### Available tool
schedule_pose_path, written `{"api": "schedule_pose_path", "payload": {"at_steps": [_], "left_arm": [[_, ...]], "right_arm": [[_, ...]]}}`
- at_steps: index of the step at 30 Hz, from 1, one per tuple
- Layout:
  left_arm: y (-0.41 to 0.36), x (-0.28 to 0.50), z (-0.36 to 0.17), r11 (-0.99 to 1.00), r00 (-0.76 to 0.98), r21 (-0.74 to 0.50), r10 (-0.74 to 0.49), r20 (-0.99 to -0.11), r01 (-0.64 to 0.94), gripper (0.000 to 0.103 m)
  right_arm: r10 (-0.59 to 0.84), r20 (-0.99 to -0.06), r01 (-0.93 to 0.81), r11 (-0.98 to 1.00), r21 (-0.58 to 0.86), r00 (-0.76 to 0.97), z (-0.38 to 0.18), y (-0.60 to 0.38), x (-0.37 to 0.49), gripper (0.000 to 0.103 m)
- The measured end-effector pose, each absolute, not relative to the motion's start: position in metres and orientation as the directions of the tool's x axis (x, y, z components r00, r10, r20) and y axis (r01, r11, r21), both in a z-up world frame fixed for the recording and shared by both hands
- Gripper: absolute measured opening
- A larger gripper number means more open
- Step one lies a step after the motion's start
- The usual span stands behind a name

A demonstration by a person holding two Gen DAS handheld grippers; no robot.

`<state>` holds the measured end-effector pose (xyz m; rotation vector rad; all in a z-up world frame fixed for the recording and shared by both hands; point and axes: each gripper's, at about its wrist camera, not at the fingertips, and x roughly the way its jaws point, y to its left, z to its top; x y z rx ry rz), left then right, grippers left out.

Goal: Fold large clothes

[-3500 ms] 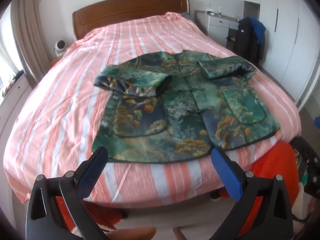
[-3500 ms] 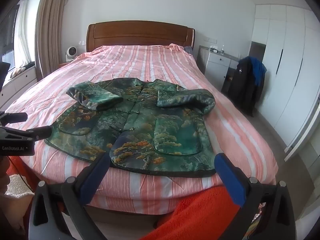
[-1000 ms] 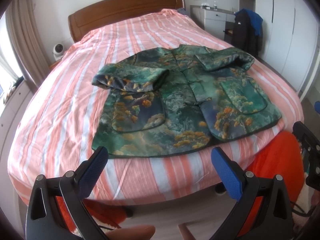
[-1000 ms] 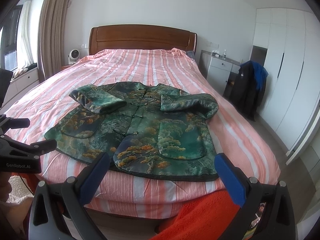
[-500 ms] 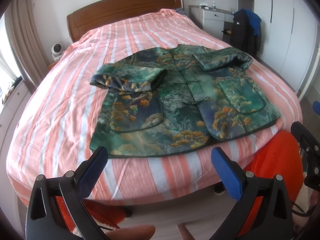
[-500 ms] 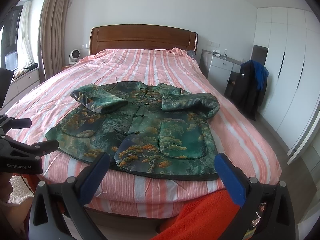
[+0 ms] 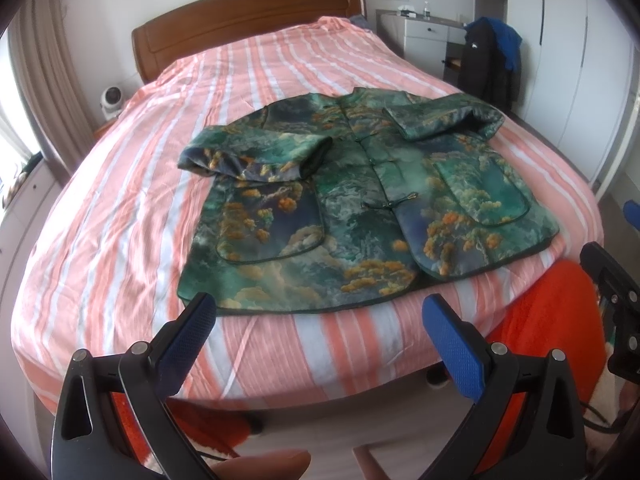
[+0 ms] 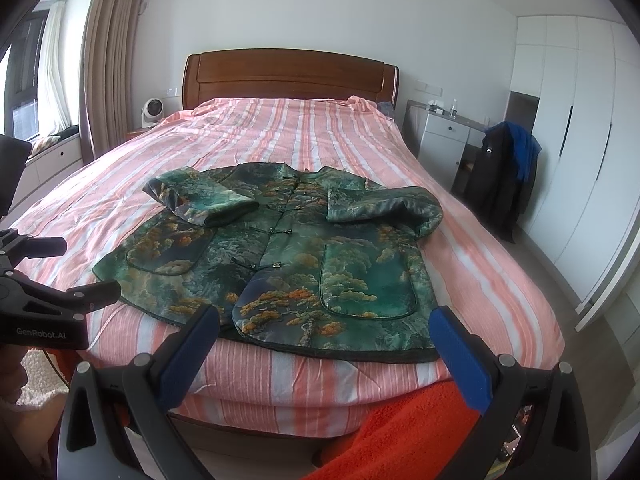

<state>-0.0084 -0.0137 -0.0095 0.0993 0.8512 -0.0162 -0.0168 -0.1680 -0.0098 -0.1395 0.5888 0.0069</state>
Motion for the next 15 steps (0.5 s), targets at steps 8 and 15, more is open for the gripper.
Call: {"api": "schedule_pose_path", "payload": {"at_steps": [8,15], "left_arm": [[-0.0157,-0.0087,-0.0098,0.996,0.657,0.074,0.018,-0.753,0.058,0.103],[-0.0146,-0.0066,-0.0102,0.996,0.651,0.067,0.012,-0.759,0.061,0.103]], "right_arm": [[-0.031,-0.554,-0.049,0.990,-0.129,0.832,-0.0099,-0.1676,-0.0166,0.103],[-0.019,-0.564,-0.066,0.989,-0.130,0.825,-0.0119,-0.1653,-0.0145,0.103]]}}
